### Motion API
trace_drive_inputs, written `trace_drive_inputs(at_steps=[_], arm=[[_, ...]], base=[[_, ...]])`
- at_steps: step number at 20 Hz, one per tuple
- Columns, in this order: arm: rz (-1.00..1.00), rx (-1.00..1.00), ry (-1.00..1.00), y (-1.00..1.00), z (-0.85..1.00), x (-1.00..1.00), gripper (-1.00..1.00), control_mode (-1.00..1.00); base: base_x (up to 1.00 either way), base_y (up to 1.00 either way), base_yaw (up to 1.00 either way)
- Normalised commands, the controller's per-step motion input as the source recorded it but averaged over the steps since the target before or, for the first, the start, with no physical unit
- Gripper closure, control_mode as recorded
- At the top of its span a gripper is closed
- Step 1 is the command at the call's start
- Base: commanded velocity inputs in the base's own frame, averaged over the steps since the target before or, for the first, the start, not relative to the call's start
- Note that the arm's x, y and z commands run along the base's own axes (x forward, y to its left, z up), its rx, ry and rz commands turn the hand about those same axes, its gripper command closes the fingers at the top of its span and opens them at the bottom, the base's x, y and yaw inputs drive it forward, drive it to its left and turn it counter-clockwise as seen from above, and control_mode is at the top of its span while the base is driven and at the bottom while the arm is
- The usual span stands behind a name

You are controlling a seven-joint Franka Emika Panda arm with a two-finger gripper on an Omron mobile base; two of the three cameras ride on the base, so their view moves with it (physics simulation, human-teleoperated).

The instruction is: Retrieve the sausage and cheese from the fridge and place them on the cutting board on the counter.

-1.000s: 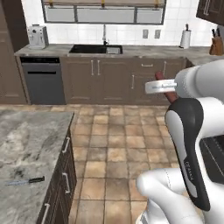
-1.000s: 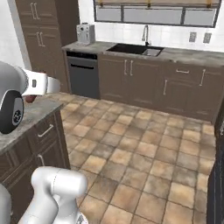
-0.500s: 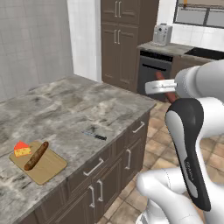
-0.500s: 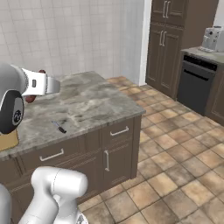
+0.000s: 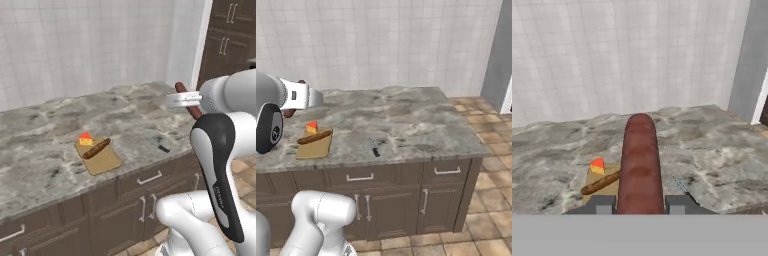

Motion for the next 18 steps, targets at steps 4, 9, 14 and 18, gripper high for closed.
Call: trace_drive_inputs(at_steps=[4, 9, 14, 18], arm=[[0.0, 0.0, 0.0, 0.0, 0.0, 0.0, 1.0, 1.0], [0.0, 0.0, 0.0, 0.0, 0.0, 0.0, 1.0, 1.0], [0.0, 0.0, 0.0, 0.0, 0.0, 0.0, 1.0, 1.0], [0.0, 0.0, 0.0, 0.0, 0.0, 0.0, 1.0, 1.0]], base=[[0.0, 0.39, 0.6], [0.04, 0.55, 0.55], [0.59, 0.16, 0.26], [0.74, -0.08, 0.1]])
